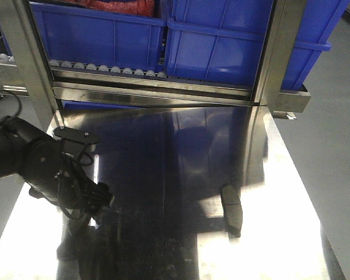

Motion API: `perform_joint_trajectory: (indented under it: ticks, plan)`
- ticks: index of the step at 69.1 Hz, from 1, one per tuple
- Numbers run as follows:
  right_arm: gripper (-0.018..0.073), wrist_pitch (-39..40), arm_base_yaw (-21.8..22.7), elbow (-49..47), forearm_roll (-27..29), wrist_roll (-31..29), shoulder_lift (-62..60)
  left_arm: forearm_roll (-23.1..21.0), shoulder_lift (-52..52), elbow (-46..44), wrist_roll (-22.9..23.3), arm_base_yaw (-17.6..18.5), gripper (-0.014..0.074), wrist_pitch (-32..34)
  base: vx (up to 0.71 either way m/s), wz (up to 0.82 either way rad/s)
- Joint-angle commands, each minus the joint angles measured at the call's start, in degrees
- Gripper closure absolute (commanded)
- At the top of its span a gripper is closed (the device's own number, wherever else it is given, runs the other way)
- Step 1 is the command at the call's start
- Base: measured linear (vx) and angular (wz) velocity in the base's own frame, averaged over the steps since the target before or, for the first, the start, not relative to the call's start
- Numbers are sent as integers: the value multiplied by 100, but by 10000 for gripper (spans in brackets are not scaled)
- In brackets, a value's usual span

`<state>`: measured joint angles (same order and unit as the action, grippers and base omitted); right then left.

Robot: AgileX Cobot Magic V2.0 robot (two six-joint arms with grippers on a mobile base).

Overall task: Move and align brake pads A on conveyor
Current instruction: 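Lower the left gripper over the brake pad and close on it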

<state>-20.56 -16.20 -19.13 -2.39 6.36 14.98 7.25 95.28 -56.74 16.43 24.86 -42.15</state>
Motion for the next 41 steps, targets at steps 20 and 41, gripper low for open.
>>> perform_joint_trajectory:
  ticks: [20,41]
  plan:
    - [567,421,24,-168,-56,-42,62,-42,244,-177,72,33,8,287,0,0]
    - [567,421,24,-168,-56,-42,62,-154,399,-177,67,33,8,358,0,0]
